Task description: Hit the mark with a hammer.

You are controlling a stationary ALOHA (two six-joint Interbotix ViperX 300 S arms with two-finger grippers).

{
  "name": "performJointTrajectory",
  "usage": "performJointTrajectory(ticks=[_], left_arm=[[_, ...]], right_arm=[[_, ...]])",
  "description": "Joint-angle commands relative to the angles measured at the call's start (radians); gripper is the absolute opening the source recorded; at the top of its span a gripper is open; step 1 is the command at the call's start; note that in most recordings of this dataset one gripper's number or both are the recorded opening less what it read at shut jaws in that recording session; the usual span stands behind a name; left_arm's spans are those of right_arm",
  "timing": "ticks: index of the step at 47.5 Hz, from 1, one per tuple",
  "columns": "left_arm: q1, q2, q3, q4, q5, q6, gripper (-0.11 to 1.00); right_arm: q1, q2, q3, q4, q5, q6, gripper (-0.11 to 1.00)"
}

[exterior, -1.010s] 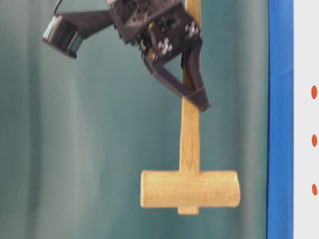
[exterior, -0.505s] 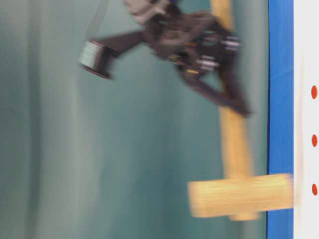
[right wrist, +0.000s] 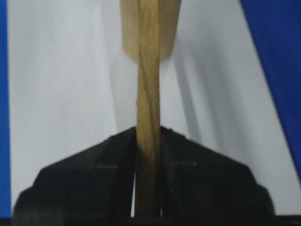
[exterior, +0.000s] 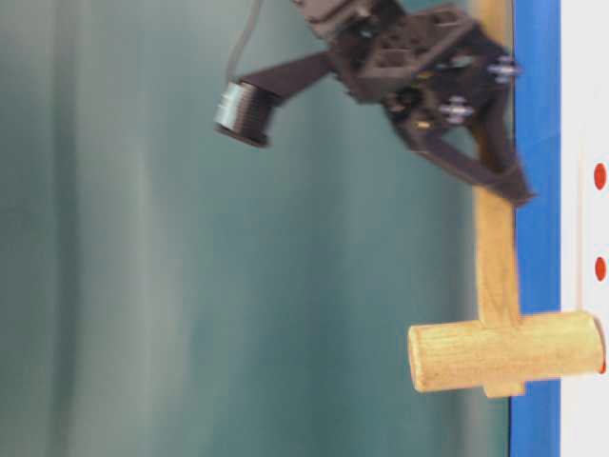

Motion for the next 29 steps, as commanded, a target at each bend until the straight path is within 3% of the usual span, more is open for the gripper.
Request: performJointTrajectory(ticks=[1,16,29], left_arm=[[0.002,0.003,-0.011,-0.002,-0.005,-0.003,0.83],[0.002,0.003,-0.011,-0.002,-0.005,-0.002,0.83],[0.002,0.003,-0.009,-0.002,-0.009,-0.003,0.83]], right_arm=[[0.002,-0.100,0.006,-0.009,-0.014,-0.005,0.02],[0.003,-0.380,0.156,-0.029,-0.020,-0.002,0.02],[0.011,-0.353,0.178,-0.026,-0.023,0.011,0.02]])
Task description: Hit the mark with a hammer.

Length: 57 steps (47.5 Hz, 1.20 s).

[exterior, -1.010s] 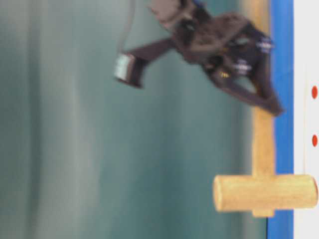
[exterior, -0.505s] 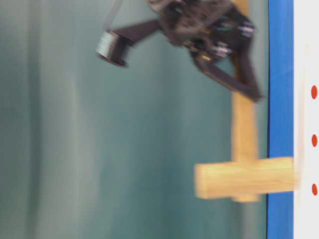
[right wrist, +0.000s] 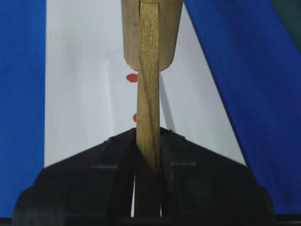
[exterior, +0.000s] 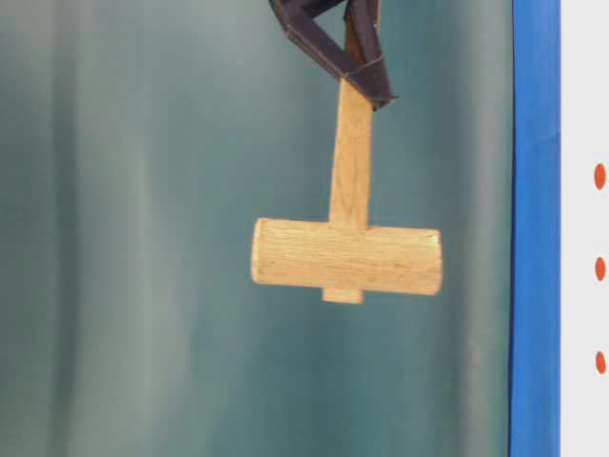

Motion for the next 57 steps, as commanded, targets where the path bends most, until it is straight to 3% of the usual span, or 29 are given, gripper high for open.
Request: performJointTrajectory(ticks=[1,14,21,35,47,57], left_arm=[[0.002,0.003,-0.009,-0.002,-0.009,0.000,0.83],[0.002,0.005,-0.009,-0.002,-0.009,-0.002,0.83],[0.002,0.005,-0.011,-0.002,-0.009,-0.002,0.83],[0.002,0.005,-0.009,-0.002,-0.009,-0.002,0.83],[0.002,0.005,-0.009,-0.002,-0.009,-0.002,0.83],[0.002,0.003,-0.009,-0.002,-0.009,-0.002,0.83]], right_arm=[[0.005,0.028,-0.020,0.000,-0.023,0.000,0.02],[0.011,0.258,-0.029,0.038,-0.046,0.025,0.02],[0.017,0.285,-0.026,0.044,-0.041,0.037,0.02],[0.017,0.130,-0.011,0.035,-0.057,0.015,0.02],[0.015,-0.100,0.064,0.032,0.005,-0.006,0.02],[0.008,-0.198,0.106,0.034,0.049,-0.008,0.02]])
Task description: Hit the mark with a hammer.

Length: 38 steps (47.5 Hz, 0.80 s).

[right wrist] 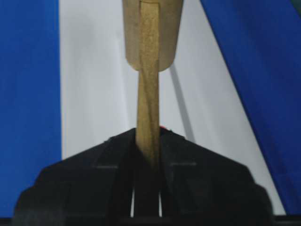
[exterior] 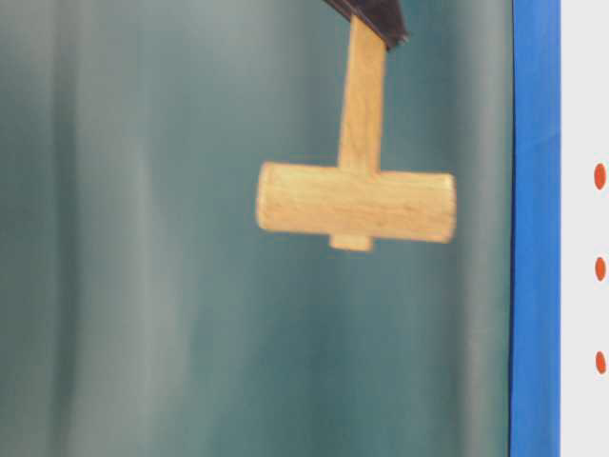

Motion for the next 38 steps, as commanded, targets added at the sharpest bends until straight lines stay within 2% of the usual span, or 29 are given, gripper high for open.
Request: performJointTrajectory(ticks=[1,12,26,32,38], left_arm=[[0.002,0.005,-0.009,-0.002,-0.009,-0.002,0.83],[0.002,0.003,-0.009,-0.002,-0.009,-0.002,0.83],[0.002,0.003,-0.009,-0.002,-0.009,-0.002,0.83],[0.002,0.002,-0.011,-0.002,-0.011,-0.002,0.83],[0.002,0.002,-0.009,-0.002,-0.011,-0.002,0.83]], right_arm=[[-0.005,-0.032,-0.009,-0.002,0.006,-0.003,0.02],[-0.023,0.020,0.002,-0.006,0.005,-0.008,0.02],[-0.018,0.310,0.015,0.009,-0.034,0.006,0.02],[-0.020,0.298,0.008,0.008,-0.037,-0.006,0.02],[-0.020,0.227,0.008,0.005,-0.032,-0.009,0.02]])
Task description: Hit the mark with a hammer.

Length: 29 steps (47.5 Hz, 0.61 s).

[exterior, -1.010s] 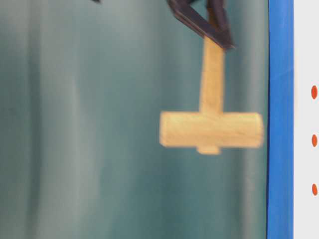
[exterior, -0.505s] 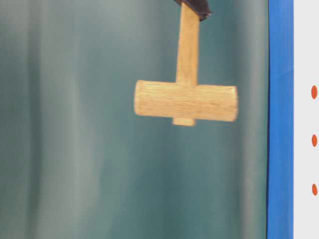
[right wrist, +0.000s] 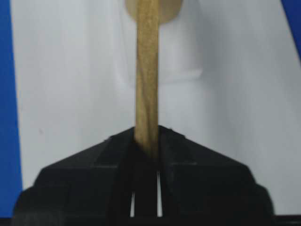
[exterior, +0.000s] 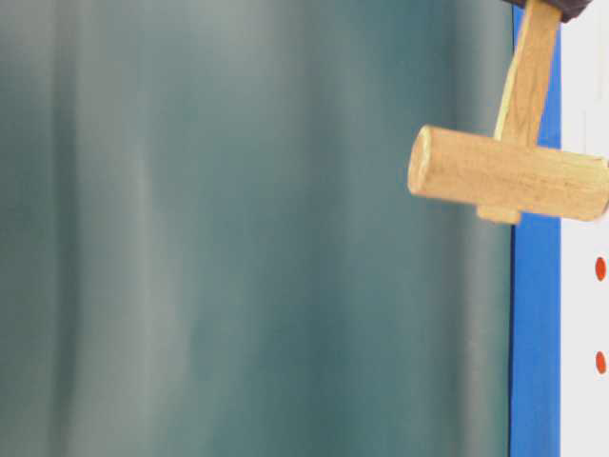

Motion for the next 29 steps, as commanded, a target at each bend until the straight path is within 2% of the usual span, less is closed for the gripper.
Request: performJointTrajectory(ticks=[1,16,29], left_arm=[[0.002,0.003,-0.009,-0.002,-0.008,-0.002,0.83],[0.002,0.003,-0.009,-0.002,-0.008,-0.002,0.83],[0.002,0.005,-0.009,-0.002,-0.008,-0.002,0.83]], right_arm=[[0.002,-0.066,-0.023,-0.003,-0.008,0.000,0.02],[0.002,-0.278,-0.032,-0.040,0.044,-0.002,0.02],[0.009,-0.235,-0.063,-0.040,0.064,0.003,0.02]])
